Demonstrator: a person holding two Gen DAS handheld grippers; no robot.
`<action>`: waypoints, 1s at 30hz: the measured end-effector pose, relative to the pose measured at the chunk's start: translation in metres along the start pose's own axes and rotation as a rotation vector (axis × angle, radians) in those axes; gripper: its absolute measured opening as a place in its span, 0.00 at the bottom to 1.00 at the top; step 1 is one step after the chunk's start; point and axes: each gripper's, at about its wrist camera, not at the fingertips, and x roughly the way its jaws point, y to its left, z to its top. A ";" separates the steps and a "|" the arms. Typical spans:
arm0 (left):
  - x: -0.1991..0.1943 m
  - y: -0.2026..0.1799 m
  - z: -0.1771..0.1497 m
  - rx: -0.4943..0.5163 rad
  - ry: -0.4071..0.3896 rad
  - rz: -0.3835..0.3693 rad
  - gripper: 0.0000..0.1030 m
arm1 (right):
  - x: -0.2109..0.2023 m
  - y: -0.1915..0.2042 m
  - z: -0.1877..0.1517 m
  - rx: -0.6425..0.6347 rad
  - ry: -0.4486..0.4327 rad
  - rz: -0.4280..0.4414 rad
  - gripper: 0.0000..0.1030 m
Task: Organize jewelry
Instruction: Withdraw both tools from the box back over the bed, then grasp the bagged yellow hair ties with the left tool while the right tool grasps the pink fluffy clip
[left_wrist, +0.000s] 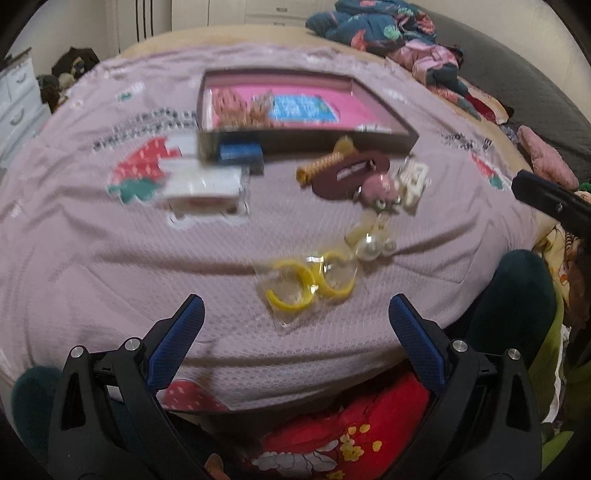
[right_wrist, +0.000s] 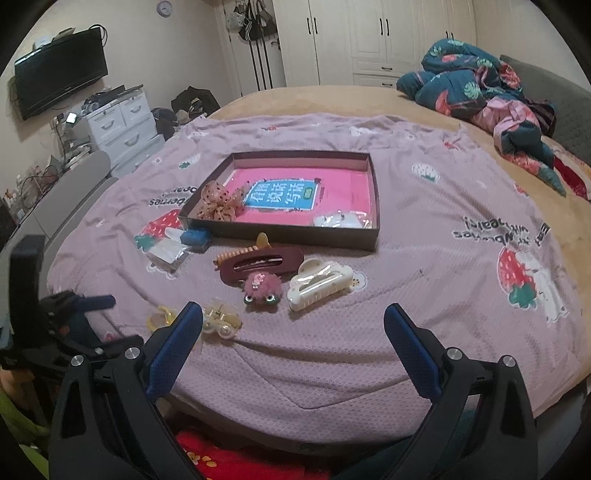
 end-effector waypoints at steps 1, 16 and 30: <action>0.005 0.001 -0.001 -0.005 0.011 0.000 0.90 | 0.004 -0.001 0.000 0.003 0.007 0.004 0.95; 0.049 -0.010 0.006 0.033 0.059 0.011 0.72 | 0.068 0.024 0.010 -0.032 0.132 0.106 0.74; 0.044 0.003 0.008 0.001 0.036 -0.029 0.35 | 0.127 0.037 0.023 -0.083 0.245 0.063 0.43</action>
